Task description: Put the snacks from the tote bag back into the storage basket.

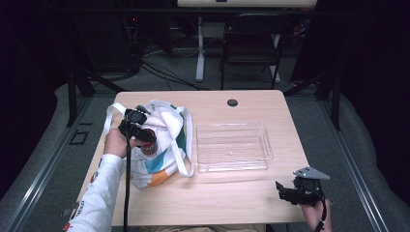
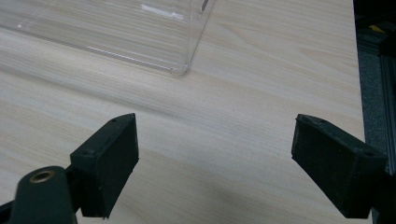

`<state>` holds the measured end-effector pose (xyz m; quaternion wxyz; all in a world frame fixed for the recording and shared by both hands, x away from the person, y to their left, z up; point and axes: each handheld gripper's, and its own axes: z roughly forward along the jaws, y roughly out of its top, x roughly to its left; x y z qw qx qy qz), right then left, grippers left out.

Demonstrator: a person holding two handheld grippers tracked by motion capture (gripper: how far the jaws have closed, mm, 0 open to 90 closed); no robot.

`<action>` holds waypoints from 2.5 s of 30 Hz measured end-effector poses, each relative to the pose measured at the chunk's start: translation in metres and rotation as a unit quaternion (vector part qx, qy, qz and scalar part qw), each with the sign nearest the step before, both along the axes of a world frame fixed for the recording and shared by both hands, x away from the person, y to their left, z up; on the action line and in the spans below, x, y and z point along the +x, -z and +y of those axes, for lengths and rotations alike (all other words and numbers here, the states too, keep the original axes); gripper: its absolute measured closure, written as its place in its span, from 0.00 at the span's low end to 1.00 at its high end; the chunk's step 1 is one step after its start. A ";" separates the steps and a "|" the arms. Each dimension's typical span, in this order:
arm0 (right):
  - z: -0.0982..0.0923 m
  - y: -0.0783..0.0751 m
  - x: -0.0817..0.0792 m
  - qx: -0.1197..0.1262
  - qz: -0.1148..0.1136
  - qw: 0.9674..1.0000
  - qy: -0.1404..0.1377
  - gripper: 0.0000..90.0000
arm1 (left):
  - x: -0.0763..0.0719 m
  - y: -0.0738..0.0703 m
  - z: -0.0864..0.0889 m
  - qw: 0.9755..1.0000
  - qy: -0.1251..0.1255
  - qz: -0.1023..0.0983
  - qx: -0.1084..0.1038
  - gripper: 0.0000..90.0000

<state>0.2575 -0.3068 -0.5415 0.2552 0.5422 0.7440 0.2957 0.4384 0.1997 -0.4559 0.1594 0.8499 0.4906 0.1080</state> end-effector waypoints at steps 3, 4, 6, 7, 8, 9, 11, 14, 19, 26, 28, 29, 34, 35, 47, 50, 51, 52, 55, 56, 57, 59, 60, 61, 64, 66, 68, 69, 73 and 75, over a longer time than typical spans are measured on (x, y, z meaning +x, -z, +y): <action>0.000 0.000 0.000 -0.001 -0.002 1.000 0.001 0.16 | 0.001 0.002 0.001 1.000 0.001 0.002 0.001 0.30; 0.000 0.000 0.000 0.000 -0.002 1.000 0.001 0.16 | 0.002 0.003 0.000 1.000 0.001 0.003 0.002 0.30; 0.000 0.000 0.000 0.000 -0.001 1.000 0.000 0.16 | 0.002 0.002 0.000 1.000 0.001 0.004 0.002 0.30; 0.000 0.000 0.000 -0.001 0.000 1.000 0.001 0.16 | 0.002 0.002 -0.001 1.000 0.002 0.001 0.002 0.30; 0.000 0.000 0.000 0.000 0.000 1.000 0.001 0.16 | 0.001 0.001 -0.001 1.000 0.003 0.000 0.003 0.30; 0.000 0.000 0.000 0.000 0.000 1.000 0.001 0.16 | 0.001 0.001 -0.002 1.000 0.002 0.000 0.002 0.30; 0.000 0.000 0.000 0.000 -0.001 1.000 0.001 0.16 | 0.001 -0.001 -0.002 1.000 0.006 0.000 0.004 0.30; 0.000 0.000 0.000 0.000 0.001 1.000 0.002 0.16 | 0.000 -0.006 -0.003 1.000 0.007 -0.002 0.004 0.30; 0.000 0.000 0.000 0.000 -0.001 1.000 0.001 0.16 | -0.001 -0.015 -0.004 1.000 0.011 -0.002 0.006 0.30; 0.000 0.000 0.000 -0.001 -0.001 1.000 0.001 0.16 | -0.002 -0.028 -0.008 1.000 0.015 -0.010 0.006 0.30; 0.000 0.000 0.000 -0.002 0.001 1.000 -0.001 0.16 | -0.002 -0.031 -0.009 1.000 0.017 -0.008 0.008 0.30; 0.000 0.000 0.000 -0.002 0.000 1.000 -0.001 0.16 | -0.002 -0.033 -0.010 1.000 0.018 -0.010 0.008 0.30; 0.000 0.000 0.001 -0.001 0.000 1.000 0.000 0.16 | -0.004 -0.042 -0.013 1.000 0.024 -0.016 0.004 0.30; 0.000 0.000 0.001 -0.001 0.000 1.000 0.000 0.16 | -0.005 -0.044 -0.014 1.000 0.026 -0.014 0.005 0.30; -0.001 0.000 0.000 0.001 -0.002 1.000 0.002 0.16 | -0.006 -0.063 -0.028 0.999 0.040 -0.026 0.008 0.30; -0.001 0.000 0.000 0.001 -0.003 1.000 0.002 0.16 | -0.006 -0.068 -0.033 0.999 0.046 -0.026 0.007 0.30; 0.000 0.000 0.000 0.001 -0.003 1.000 0.001 0.16 | -0.006 -0.070 -0.034 0.998 0.048 -0.026 0.008 0.30; 0.000 0.000 0.000 0.001 -0.002 1.000 0.000 0.16 | -0.006 -0.071 -0.036 0.998 0.049 -0.029 0.009 0.30; 0.000 0.000 0.000 0.001 -0.003 1.000 0.001 0.16 | -0.007 -0.075 -0.041 0.998 0.055 -0.027 0.011 0.30; -0.001 0.000 -0.001 0.001 -0.003 1.000 0.002 0.16 | -0.007 -0.076 -0.042 0.998 0.055 -0.031 0.011 0.30; -0.001 0.000 -0.001 0.001 -0.004 1.000 0.003 0.16 | -0.007 -0.078 -0.043 0.998 0.057 -0.031 0.012 0.30; 0.000 0.000 -0.001 0.001 -0.003 1.000 0.003 0.16 | -0.007 -0.079 -0.046 0.998 0.059 -0.032 0.012 0.30; 0.000 0.000 -0.001 0.001 -0.003 1.000 0.003 0.16 | -0.007 -0.080 -0.048 0.998 0.061 -0.031 0.013 0.30; -0.001 0.000 -0.001 0.000 -0.002 1.000 0.002 0.16 | -0.007 -0.081 -0.050 0.997 0.064 -0.030 0.014 0.30; -0.001 0.000 -0.001 0.001 -0.002 1.000 0.003 0.16 | -0.007 -0.083 -0.055 0.997 0.070 -0.029 0.016 0.30; -0.001 0.000 -0.001 0.002 -0.003 1.000 0.002 0.16 | -0.007 -0.085 -0.060 0.997 0.074 -0.031 0.017 0.30; -0.001 0.000 -0.001 0.002 -0.003 1.000 0.002 0.16 | -0.007 -0.087 -0.064 0.996 0.081 -0.029 0.018 0.30; -0.001 0.000 -0.001 0.001 -0.002 1.000 0.002 0.16 | -0.007 -0.088 -0.066 0.996 0.082 -0.029 0.019 0.30; -0.001 0.000 -0.001 0.000 -0.003 1.000 0.001 0.16 | -0.008 -0.091 -0.075 0.995 0.089 -0.031 0.020 0.30; -0.001 0.000 -0.001 0.000 -0.003 1.000 0.001 0.16 | -0.007 -0.093 -0.080 0.995 0.094 -0.034 0.020 0.30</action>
